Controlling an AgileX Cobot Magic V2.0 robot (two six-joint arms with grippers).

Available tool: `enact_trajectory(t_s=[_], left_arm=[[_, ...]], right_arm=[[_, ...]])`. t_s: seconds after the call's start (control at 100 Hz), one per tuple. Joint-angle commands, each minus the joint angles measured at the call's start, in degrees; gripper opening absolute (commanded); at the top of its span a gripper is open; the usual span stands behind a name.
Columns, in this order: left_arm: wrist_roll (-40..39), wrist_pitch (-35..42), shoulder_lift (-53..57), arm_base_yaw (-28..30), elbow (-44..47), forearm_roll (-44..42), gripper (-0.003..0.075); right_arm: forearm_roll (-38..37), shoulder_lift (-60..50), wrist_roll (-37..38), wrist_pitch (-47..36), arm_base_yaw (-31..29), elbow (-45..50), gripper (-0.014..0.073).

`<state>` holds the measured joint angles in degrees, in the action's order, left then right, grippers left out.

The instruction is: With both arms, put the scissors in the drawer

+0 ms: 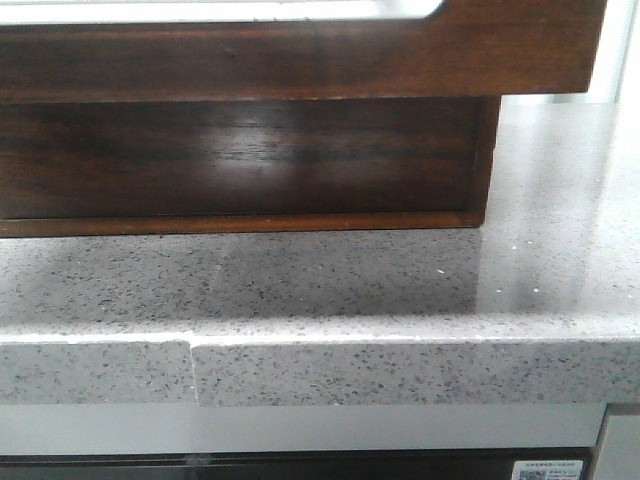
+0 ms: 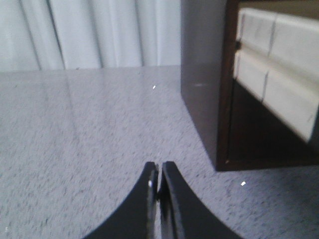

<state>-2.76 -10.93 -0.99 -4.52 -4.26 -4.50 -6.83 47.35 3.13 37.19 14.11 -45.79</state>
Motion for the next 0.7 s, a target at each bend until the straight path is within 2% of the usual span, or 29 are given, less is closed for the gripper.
enact_trajectory(t_s=[0.0, 0.22, 0.69], left_arm=[[-1.6, 6.9, 1.9, 1.6, 1.0, 0.1, -0.0020], [-1.6, 10.9, 3.1, 2.6, 6.2, 4.5, -0.0020], [-1.5, 9.2, 3.0, 2.6, 6.1, 5.4, -0.0020]], right_arm=[[-0.7, -0.6, 0.0, -3.3, -0.4, -1.4, -0.0069], [-0.7, -0.6, 0.0, -3.1, -0.4, -1.4, -0.0069], [-0.7, -0.6, 0.0, -3.1, -0.4, -1.4, -0.0069]])
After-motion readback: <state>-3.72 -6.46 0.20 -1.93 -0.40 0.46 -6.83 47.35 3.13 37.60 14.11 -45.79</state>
